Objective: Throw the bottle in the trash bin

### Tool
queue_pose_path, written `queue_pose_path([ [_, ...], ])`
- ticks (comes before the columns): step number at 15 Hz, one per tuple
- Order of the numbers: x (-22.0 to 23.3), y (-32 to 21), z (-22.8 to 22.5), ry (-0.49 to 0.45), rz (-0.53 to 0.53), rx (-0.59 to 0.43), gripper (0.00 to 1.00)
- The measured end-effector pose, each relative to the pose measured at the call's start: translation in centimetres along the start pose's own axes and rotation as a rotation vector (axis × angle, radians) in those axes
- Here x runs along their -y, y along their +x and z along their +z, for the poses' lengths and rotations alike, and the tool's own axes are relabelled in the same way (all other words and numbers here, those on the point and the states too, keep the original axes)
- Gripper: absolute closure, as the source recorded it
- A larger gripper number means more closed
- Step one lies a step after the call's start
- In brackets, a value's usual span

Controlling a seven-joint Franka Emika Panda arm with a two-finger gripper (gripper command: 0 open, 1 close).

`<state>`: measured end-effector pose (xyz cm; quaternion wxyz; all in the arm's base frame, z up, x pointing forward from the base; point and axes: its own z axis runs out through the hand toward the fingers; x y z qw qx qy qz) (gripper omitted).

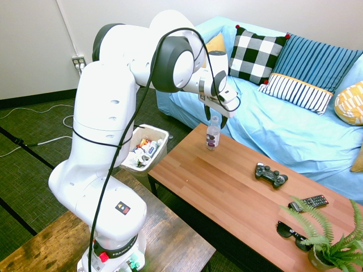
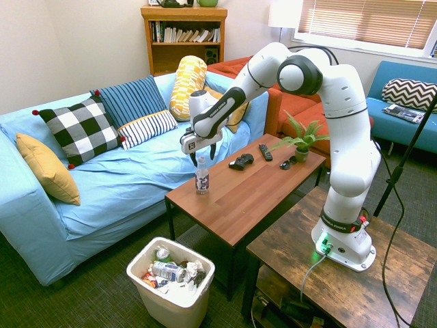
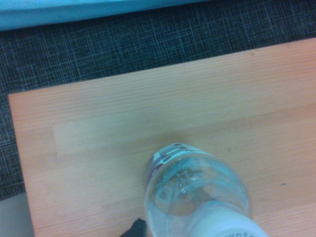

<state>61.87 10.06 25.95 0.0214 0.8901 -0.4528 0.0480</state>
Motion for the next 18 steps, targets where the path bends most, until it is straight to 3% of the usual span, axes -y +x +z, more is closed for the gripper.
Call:
queue_pose_path([
  [18,0.05,0.58,0.84,-0.003,0.02,0.044,1.0],
])
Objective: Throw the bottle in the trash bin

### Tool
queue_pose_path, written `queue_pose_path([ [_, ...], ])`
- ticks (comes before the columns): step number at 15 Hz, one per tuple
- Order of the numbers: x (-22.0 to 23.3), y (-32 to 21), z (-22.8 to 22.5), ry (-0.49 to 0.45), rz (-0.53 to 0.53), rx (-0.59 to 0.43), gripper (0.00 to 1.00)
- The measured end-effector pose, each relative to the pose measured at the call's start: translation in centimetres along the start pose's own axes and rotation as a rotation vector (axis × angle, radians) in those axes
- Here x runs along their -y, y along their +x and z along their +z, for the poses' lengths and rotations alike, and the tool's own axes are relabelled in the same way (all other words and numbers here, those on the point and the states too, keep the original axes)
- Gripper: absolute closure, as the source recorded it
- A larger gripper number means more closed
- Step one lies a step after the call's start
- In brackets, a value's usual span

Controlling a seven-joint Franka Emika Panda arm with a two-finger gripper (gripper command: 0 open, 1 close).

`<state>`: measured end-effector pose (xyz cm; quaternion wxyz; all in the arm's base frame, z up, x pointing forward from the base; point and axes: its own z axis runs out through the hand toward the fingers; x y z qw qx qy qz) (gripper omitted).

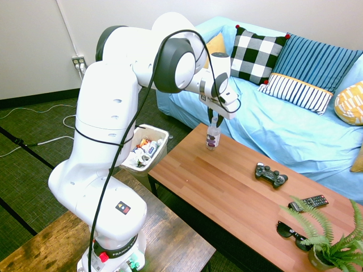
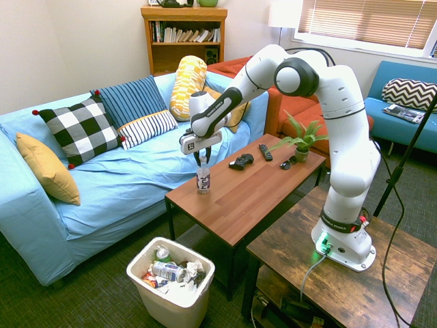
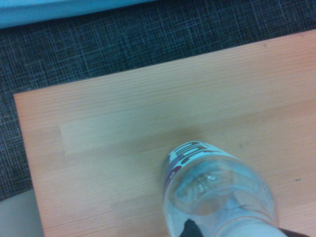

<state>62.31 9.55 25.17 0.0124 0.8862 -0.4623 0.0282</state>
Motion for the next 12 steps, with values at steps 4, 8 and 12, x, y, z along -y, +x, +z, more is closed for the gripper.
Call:
queue_pose_path([
  [4,-0.1,0.4,-0.4,0.012,-0.005,0.012,1.0],
  [8,-0.2,-1.9,-5.6,0.082,-0.065,0.004,1.0],
  [12,-1.0,-14.0,-8.7,0.091,-0.201,-0.032,1.0],
])
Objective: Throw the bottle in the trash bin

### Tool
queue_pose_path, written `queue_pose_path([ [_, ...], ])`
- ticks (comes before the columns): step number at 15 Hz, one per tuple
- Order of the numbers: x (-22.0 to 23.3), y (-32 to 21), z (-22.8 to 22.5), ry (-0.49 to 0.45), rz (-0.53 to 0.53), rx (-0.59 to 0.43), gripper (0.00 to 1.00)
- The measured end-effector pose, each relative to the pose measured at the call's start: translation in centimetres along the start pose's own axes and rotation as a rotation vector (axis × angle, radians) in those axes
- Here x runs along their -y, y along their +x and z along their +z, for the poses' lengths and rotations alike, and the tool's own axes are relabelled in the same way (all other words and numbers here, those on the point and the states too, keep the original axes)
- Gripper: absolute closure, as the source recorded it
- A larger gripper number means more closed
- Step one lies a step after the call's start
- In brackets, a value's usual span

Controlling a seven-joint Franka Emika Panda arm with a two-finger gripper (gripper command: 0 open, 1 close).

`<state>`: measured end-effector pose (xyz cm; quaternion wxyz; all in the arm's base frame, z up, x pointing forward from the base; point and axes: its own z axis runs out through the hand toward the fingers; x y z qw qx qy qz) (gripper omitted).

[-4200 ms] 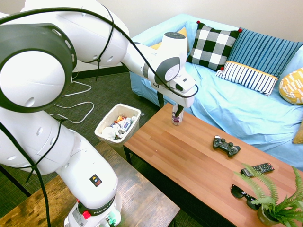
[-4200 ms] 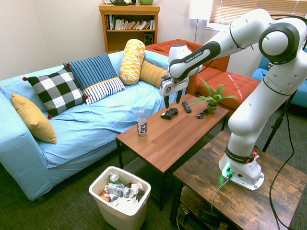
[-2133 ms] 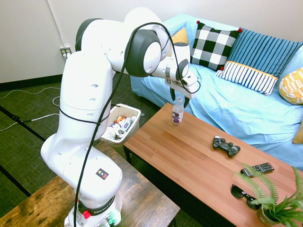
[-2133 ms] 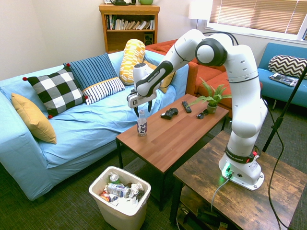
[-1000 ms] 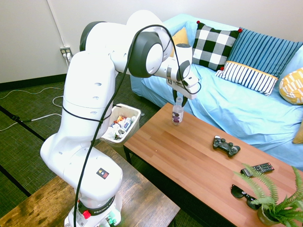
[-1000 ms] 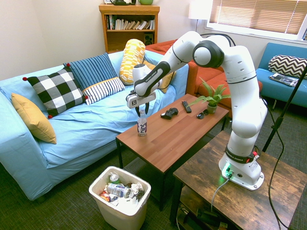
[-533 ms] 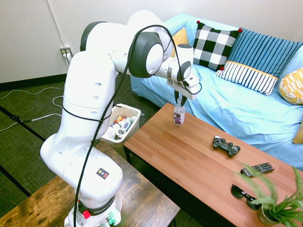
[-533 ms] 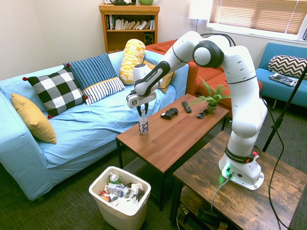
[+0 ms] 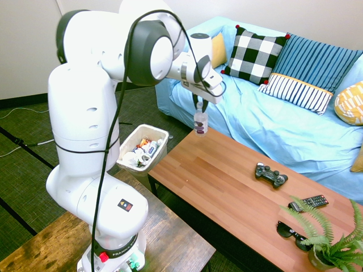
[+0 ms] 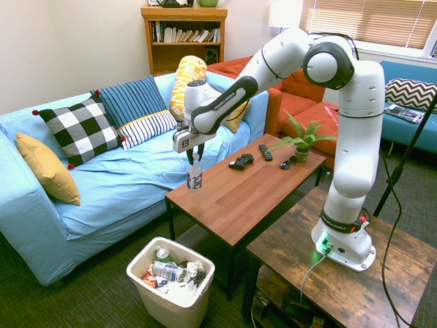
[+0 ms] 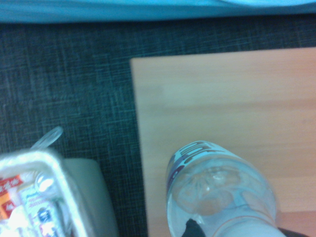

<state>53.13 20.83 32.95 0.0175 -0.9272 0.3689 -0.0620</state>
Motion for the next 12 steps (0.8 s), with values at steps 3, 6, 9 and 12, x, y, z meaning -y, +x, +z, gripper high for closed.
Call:
queue_pose_path([
  [3,2.0,-8.8,-0.9,0.001,-0.084,-0.042,1.0],
  [6,3.9,-15.9,-1.2,-0.008,-0.147,-0.091,1.0],
  [9,5.9,-21.4,0.8,-0.035,-0.186,-0.122,1.0],
  [12,7.3,-23.5,3.2,-0.073,-0.22,-0.134,0.0],
])
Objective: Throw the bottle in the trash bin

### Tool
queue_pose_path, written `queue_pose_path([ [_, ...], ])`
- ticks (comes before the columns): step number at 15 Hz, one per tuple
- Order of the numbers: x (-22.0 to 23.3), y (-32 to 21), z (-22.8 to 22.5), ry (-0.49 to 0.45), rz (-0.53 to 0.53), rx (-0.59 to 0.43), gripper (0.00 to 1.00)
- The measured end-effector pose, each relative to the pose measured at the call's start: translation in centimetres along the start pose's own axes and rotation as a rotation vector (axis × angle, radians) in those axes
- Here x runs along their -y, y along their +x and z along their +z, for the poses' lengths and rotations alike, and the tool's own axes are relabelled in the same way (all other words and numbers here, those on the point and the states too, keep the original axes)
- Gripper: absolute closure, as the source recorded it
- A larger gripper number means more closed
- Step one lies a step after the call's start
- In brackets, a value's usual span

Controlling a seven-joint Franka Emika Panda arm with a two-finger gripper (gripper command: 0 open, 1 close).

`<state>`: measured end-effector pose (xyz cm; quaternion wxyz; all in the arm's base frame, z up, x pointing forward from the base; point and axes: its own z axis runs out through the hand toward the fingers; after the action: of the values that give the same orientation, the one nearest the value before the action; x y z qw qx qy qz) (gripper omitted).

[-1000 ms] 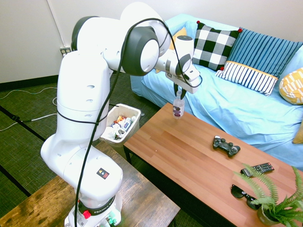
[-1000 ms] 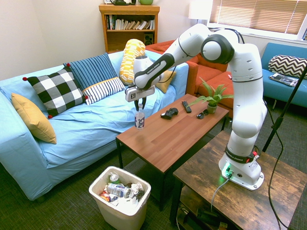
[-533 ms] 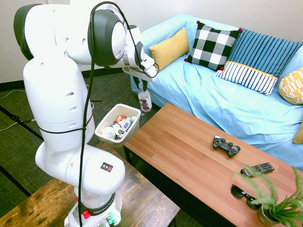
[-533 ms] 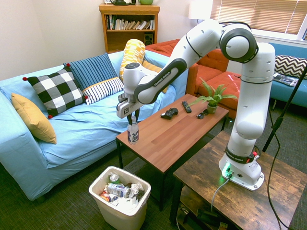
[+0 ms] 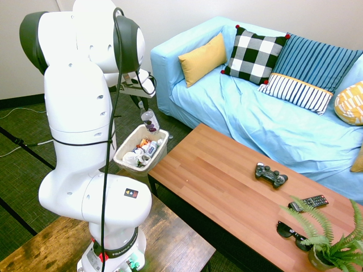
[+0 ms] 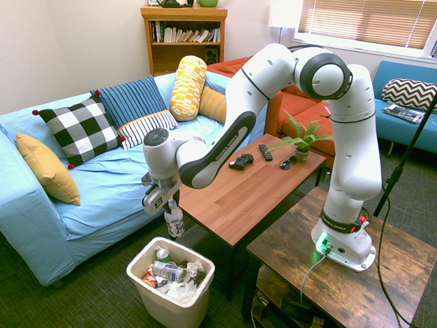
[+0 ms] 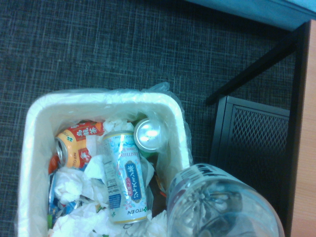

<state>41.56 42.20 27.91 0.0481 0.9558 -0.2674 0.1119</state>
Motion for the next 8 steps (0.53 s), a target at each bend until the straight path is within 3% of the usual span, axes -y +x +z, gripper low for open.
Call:
queue_pose_path([
  [8,1.2,1.5,1.5,-0.015,0.007,-0.002,0.0],
])
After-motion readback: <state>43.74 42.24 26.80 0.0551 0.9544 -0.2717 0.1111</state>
